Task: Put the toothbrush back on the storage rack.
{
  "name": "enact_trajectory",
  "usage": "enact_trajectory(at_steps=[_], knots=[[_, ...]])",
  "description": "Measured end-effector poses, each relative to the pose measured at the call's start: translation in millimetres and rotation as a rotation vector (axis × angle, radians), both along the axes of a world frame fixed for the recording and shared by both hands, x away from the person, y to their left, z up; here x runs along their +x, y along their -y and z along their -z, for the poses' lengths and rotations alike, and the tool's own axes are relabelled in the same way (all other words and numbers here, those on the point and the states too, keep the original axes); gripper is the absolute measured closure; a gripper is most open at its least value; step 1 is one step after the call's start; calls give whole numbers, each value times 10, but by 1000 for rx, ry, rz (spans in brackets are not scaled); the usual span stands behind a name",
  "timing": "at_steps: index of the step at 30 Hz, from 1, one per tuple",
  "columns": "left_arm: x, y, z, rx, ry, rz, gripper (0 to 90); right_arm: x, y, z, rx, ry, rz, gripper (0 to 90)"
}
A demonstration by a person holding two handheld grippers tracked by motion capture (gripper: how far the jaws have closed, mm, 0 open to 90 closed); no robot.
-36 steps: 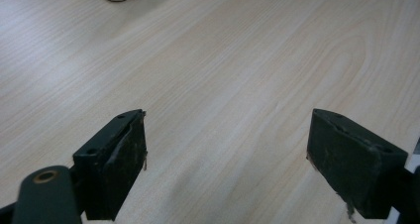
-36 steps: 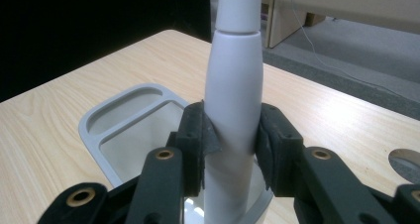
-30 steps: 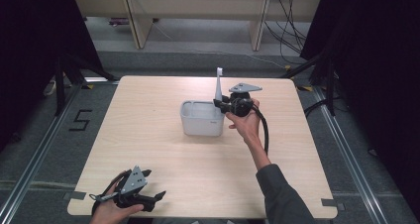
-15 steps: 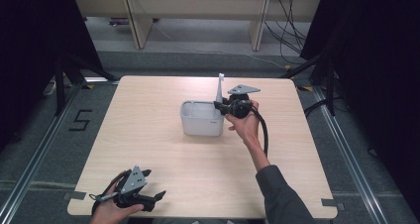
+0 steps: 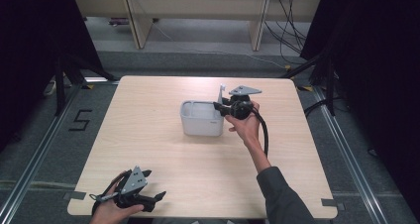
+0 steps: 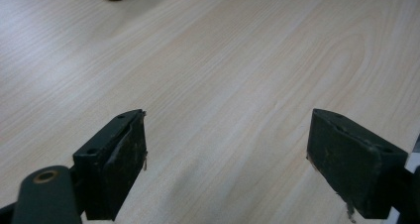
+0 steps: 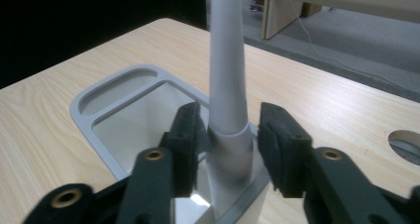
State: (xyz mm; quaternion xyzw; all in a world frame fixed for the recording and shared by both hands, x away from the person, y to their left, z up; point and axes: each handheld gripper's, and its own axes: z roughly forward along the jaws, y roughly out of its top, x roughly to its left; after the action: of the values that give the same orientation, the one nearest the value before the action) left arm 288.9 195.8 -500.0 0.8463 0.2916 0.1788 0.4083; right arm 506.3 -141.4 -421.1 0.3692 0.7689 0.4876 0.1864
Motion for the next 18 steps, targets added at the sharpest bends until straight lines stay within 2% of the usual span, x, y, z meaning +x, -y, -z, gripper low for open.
enact_trajectory(at_steps=[1,2,3,4,5,6,7,8,10,13,14,15,16,18], knots=[[5,-15,-14,30,1,4,151,1,6,-5,1,9,0,581],[7,-16,-15,31,3,3,151,-16,11,-18,7,-2,7,571],[7,-16,-15,32,4,4,151,-20,12,-21,23,2,0,557],[8,-18,-16,34,3,5,151,-19,25,-30,11,19,1,540],[6,-15,-15,30,3,2,151,-29,26,-38,26,15,0,528],[7,-12,-8,20,7,0,151,-31,39,-44,19,26,-4,520],[3,-1,1,3,12,-10,151,-60,43,-59,42,6,3,506],[1,7,5,-9,10,-12,151,-65,55,-67,42,15,6,496],[3,-8,-10,19,1,2,151,-61,64,-73,37,30,-1,496],[-1,2,-3,2,-3,-3,151,-84,77,-97,46,28,-10,493],[-1,3,-2,1,-3,-4,151,-107,70,-108,48,19,4,492],[-1,1,-3,5,-4,-3,151,-99,72,-112,49,22,-12,492],[7,-13,-12,31,3,1,151,-103,72,-117,47,26,-16,491],[9,-16,-14,36,5,4,151,-113,68,-125,44,21,-18,490]])
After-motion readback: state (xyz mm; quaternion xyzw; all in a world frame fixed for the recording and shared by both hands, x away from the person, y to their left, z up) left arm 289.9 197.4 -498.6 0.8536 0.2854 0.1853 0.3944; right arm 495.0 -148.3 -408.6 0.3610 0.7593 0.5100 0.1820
